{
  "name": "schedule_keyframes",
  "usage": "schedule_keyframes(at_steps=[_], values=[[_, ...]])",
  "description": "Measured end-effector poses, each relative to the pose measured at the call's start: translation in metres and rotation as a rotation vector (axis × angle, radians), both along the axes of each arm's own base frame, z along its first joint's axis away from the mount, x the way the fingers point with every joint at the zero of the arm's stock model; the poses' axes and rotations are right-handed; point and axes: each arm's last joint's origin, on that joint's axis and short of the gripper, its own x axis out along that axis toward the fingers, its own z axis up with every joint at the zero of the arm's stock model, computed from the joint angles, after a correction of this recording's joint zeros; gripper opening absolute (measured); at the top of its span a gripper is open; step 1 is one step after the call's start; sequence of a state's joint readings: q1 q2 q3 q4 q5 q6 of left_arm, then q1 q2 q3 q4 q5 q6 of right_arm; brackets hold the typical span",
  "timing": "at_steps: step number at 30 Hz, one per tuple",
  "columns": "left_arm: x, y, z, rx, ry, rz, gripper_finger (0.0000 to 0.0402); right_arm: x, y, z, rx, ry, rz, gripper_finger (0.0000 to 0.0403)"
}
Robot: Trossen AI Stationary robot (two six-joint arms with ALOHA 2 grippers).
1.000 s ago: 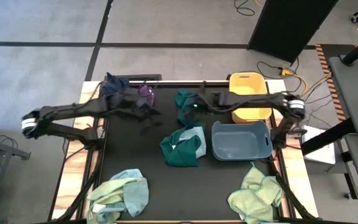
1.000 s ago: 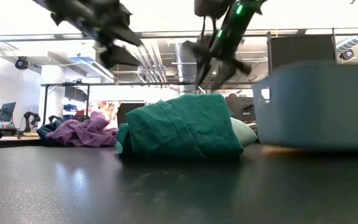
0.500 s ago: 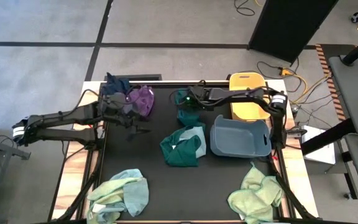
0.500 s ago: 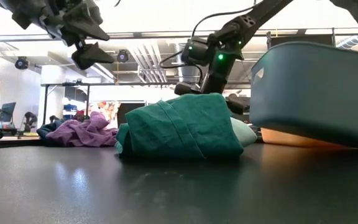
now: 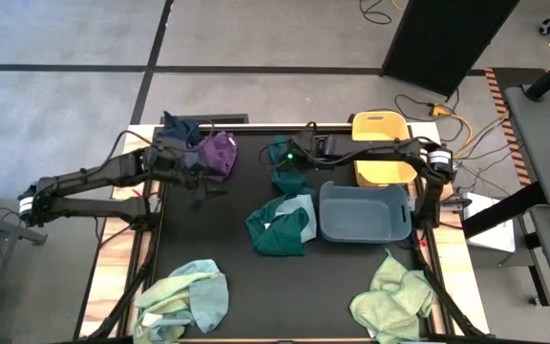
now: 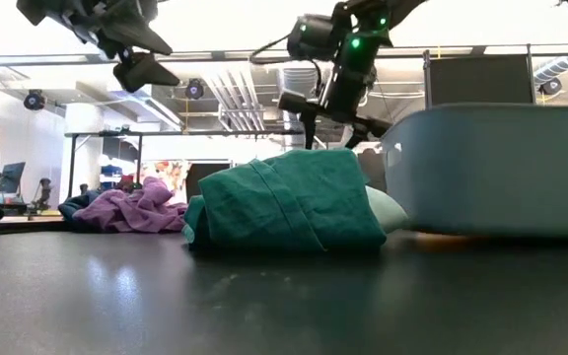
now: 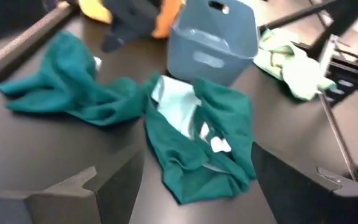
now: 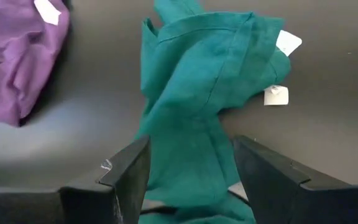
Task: Sort towels by color in basket
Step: Put the left green towel into the yellow bin
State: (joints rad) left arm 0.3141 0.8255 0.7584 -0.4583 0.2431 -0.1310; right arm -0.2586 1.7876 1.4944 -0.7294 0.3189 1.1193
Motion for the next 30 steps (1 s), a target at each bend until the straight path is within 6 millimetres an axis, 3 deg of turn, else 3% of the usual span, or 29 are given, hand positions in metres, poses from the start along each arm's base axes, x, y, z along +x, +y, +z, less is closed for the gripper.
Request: schedule_keyframes(at_steps=[9,30], values=[[0.005,0.004,0.005,0.028,0.018,0.053,0.0281,-0.002,0.020,0.017,-0.054,-0.041,0.015,0.0219],[0.004,0.004,0.005,0.047,0.024,0.043,0.0281,-0.001,0.020,0.017,-0.065,-0.045,-0.005,0.0219]])
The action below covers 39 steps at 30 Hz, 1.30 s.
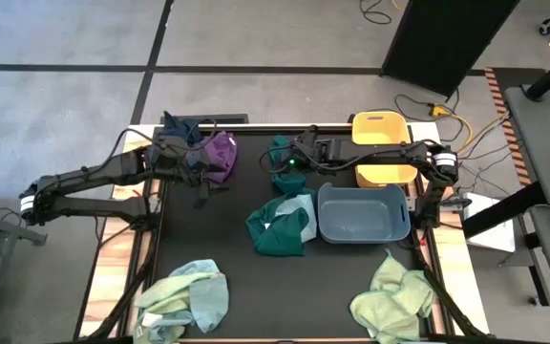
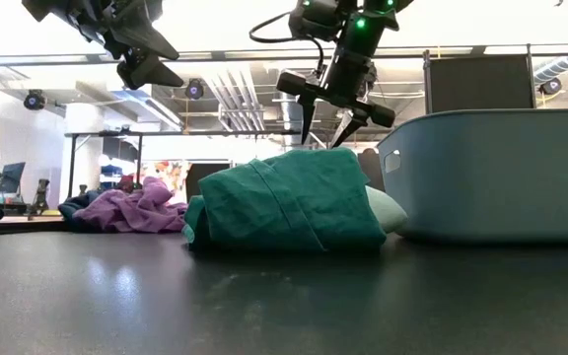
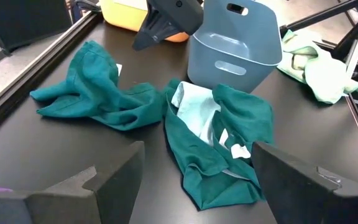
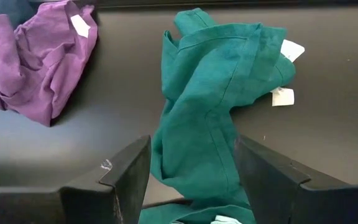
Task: Sort towels by color in basket
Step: Put the left green towel into the yellow bin
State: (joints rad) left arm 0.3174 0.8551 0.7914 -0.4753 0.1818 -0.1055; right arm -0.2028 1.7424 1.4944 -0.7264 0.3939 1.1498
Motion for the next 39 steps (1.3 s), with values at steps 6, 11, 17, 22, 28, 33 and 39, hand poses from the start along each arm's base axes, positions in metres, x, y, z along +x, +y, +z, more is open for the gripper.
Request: schedule_keyframes(at_steps=[6,11,17,22,28,33,39], values=[[0.000,0.000,0.000,0.000,0.001,0.001,0.0281,0.000,0.000,0.001,-0.008,0.010,0.017,0.0219],[0.000,0.000,-0.001,-0.002,0.006,0.001,0.0281,0.001,-0.005,0.016,-0.017,-0.001,0.015,0.0219],[0.000,0.000,-0.001,-0.002,0.006,0.001,0.0281,-0.001,-0.021,0.016,-0.019,0.004,-0.026,0.0219],[0.000,0.000,-0.001,-0.002,0.006,0.000,0.0281,0.004,-0.035,-0.004,-0.002,0.042,-0.060,0.0219],[0.000,0.000,-0.001,0.036,0.010,-0.025,0.0281,0.011,-0.049,-0.033,0.036,0.084,-0.119,0.0219],[0.000,0.000,0.000,0.053,0.004,-0.032,0.0281,0.017,-0.068,-0.056,0.080,0.069,-0.149,0.0219],[0.000,0.001,0.002,0.072,-0.009,-0.010,0.0281,0.029,-0.080,-0.094,0.160,0.053,-0.139,0.0219]])
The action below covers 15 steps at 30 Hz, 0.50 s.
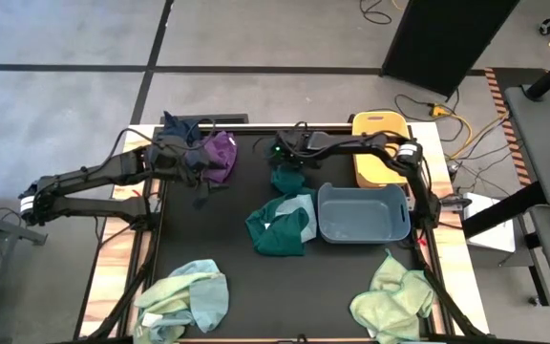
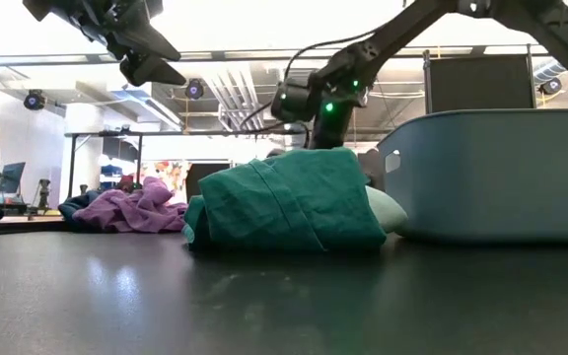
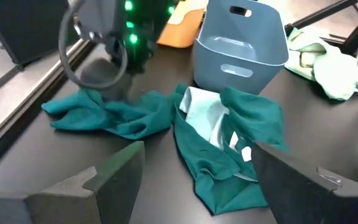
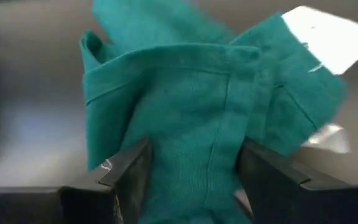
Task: Sort towels by color in basket
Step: Put the left green towel into the yellow bin
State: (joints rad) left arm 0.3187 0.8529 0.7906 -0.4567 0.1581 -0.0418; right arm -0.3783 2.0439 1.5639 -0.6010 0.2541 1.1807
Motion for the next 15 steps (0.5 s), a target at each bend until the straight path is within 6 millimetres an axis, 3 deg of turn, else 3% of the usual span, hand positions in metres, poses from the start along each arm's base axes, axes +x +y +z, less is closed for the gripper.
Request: schedule_keyframes(at_steps=[5,9,12,15], values=[[-0.005,-0.002,0.004,0.091,-0.012,-0.074,0.0281,0.006,-0.002,-0.023,0.041,-0.009,-0.011,0.0206],[-0.006,-0.002,0.015,0.344,-0.093,-0.185,0.0281,0.007,-0.002,-0.030,0.045,0.015,0.003,0.0136],[-0.007,-0.003,0.026,0.523,-0.157,-0.268,0.0281,0.007,-0.002,-0.026,0.033,0.024,0.041,0.0048],[-0.007,-0.004,0.036,0.684,-0.185,-0.337,0.0281,0.000,0.001,-0.002,0.005,0.043,0.099,0.0021]])
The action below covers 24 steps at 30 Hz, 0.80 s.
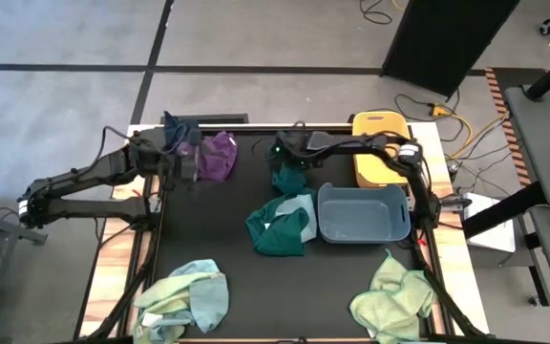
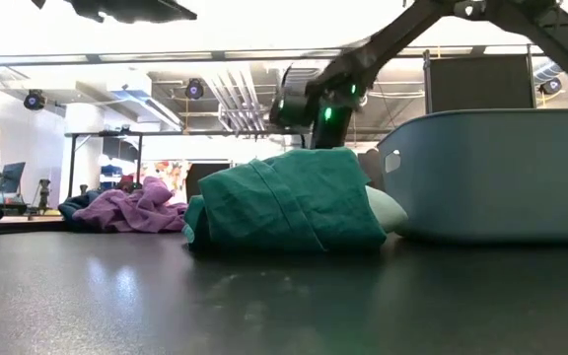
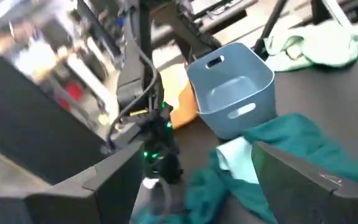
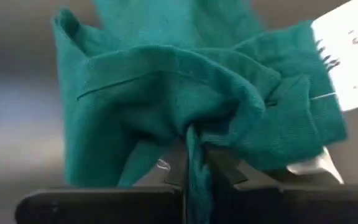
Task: Sort towels by color in basket
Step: Put the left green towel into the yellow bin
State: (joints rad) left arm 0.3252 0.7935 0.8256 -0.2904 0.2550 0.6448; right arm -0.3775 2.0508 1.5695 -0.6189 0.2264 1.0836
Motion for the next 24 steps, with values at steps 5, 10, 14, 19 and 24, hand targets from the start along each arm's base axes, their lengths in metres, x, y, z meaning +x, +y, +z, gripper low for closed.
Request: schedule_keyframes(at_steps=[5,10,14,19,24], values=[[0.009,0.003,0.010,0.370,-0.050,-0.060,0.0281,-0.028,0.013,0.106,-0.158,-0.090,0.053,0.0014],[0.018,0.007,0.020,0.644,-0.078,-0.092,0.0281,-0.100,0.029,0.182,-0.245,-0.026,-0.012,0.0014],[0.029,0.009,0.024,0.486,-0.079,-0.098,0.0281,-0.168,0.046,0.219,-0.340,0.111,-0.206,0.0014],[0.043,0.011,0.034,-0.377,-0.091,0.045,0.0281,-0.216,0.061,0.237,-0.464,0.174,-0.432,0.0014],[0.042,0.015,0.046,-0.633,0.067,0.245,0.0281,-0.213,0.053,0.225,-0.458,0.266,-0.395,0.0013]])
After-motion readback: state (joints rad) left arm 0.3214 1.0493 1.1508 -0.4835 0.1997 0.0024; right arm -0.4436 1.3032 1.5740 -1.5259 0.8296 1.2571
